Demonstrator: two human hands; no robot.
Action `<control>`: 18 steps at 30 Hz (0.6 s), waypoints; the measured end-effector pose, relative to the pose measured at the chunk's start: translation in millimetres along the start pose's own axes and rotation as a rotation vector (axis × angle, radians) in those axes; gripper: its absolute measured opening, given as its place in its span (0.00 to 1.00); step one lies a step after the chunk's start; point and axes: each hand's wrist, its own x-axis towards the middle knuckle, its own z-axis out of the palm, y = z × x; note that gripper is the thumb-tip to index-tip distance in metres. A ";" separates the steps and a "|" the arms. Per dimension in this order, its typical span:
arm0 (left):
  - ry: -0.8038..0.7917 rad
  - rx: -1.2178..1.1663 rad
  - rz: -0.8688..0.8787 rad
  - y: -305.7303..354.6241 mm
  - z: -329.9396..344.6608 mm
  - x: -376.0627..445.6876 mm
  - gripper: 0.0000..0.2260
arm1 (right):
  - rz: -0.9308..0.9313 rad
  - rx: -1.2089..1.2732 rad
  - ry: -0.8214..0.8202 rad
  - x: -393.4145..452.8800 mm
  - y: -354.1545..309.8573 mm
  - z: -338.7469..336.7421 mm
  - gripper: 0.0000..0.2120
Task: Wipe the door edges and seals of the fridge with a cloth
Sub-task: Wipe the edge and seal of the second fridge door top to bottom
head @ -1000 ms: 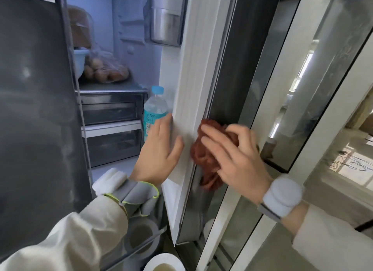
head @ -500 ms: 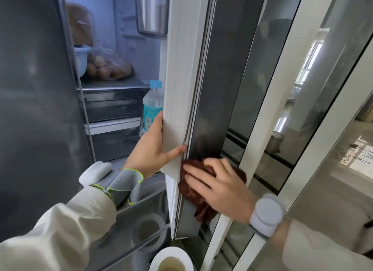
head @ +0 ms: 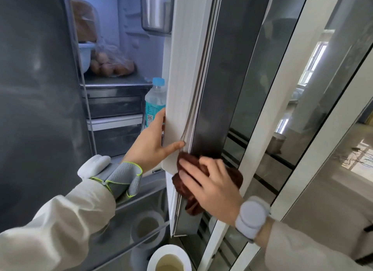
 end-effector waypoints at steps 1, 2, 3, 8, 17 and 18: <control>0.000 0.002 0.000 -0.3 -0.4 -0.2 0.34 | -0.014 0.012 -0.041 -7.4 -5.5 4.5 0.10; -0.003 0.002 0.001 -0.3 -1.0 -0.2 0.34 | -0.029 0.019 -0.077 -12.2 -8.1 7.2 0.10; -0.006 0.002 0.001 -0.7 -1.4 -0.4 0.34 | -0.047 0.021 -0.105 -14.7 -8.2 7.6 0.10; -0.003 -0.002 0.010 -2.8 -0.9 -0.2 0.35 | -0.044 0.015 -0.058 7.0 11.1 -11.9 0.10; 0.026 0.065 0.100 -8.7 5.1 -1.5 0.34 | 0.085 -0.030 0.060 17.0 9.2 -7.9 0.10; 0.033 0.119 0.123 -12.3 6.3 -2.5 0.35 | 0.097 -0.024 0.060 12.5 5.2 -4.1 0.10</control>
